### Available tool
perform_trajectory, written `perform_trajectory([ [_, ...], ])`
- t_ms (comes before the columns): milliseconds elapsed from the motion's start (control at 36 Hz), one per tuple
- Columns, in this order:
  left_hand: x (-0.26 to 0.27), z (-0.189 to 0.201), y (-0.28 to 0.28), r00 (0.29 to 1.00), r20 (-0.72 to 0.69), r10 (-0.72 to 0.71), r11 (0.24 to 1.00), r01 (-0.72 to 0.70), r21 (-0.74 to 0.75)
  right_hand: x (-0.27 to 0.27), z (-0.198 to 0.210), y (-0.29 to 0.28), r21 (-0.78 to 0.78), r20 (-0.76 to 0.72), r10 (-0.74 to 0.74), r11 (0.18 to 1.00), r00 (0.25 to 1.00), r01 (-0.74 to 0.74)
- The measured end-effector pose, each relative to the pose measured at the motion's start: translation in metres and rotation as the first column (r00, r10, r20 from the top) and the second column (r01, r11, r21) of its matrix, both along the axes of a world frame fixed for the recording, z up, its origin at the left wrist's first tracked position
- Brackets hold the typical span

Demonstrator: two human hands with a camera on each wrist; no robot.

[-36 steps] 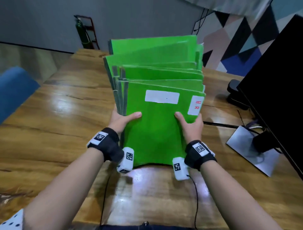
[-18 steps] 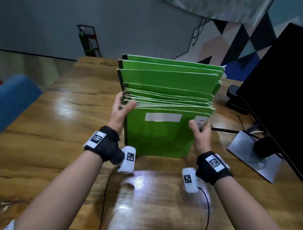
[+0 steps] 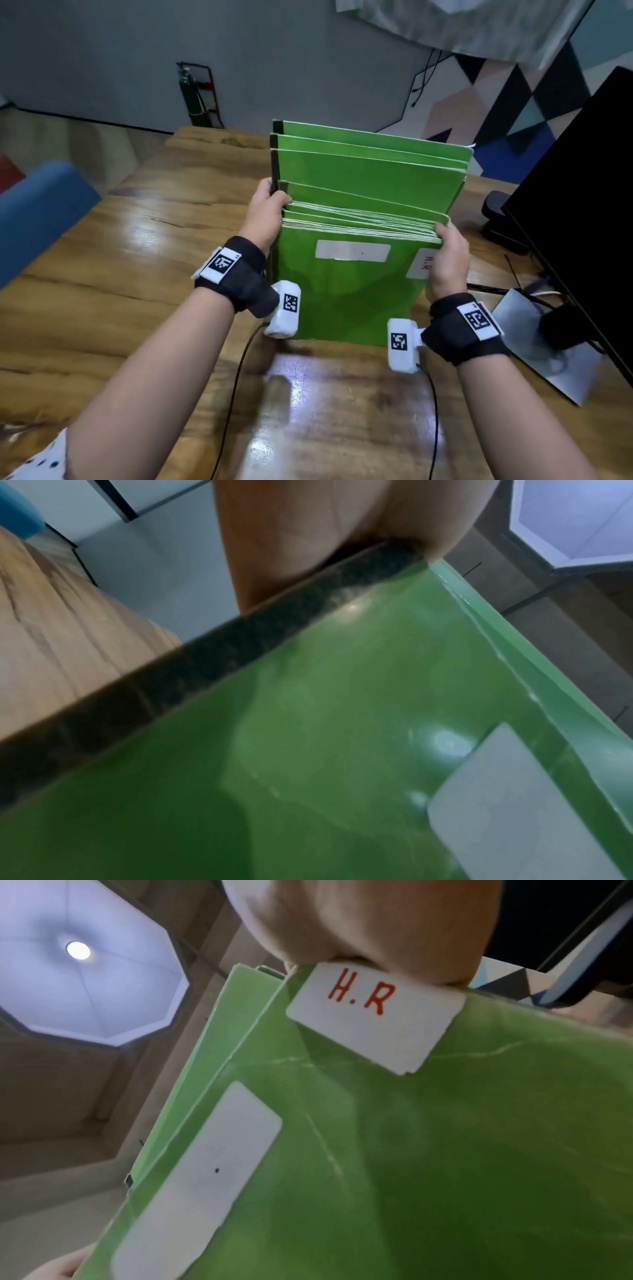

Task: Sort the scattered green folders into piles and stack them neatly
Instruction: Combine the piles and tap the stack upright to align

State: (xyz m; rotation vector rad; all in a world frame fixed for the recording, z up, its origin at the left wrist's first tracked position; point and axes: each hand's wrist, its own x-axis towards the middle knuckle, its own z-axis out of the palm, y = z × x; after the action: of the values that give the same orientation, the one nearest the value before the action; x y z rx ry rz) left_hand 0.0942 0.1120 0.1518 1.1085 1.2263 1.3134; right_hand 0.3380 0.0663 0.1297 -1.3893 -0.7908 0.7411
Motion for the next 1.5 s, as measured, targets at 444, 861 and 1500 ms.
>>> perform_trajectory([
  [444,-0.001,0.010,-0.003,0.998,0.000,-0.070,0.997,0.070,0.030,0.007,0.026,0.006,-0.021,0.081,0.192,0.981,0.978,-0.191],
  [861,-0.001,0.006,0.006,0.999,-0.029,0.017,0.999,-0.015,0.041,0.007,0.041,0.005,-0.026,0.283,0.150,0.989,0.947,-0.149],
  [1500,-0.005,0.008,-0.013,0.992,-0.010,-0.126,0.989,0.126,0.072,-0.029,0.088,0.013,-0.201,0.980,0.201,0.979,-0.001,-0.037],
])
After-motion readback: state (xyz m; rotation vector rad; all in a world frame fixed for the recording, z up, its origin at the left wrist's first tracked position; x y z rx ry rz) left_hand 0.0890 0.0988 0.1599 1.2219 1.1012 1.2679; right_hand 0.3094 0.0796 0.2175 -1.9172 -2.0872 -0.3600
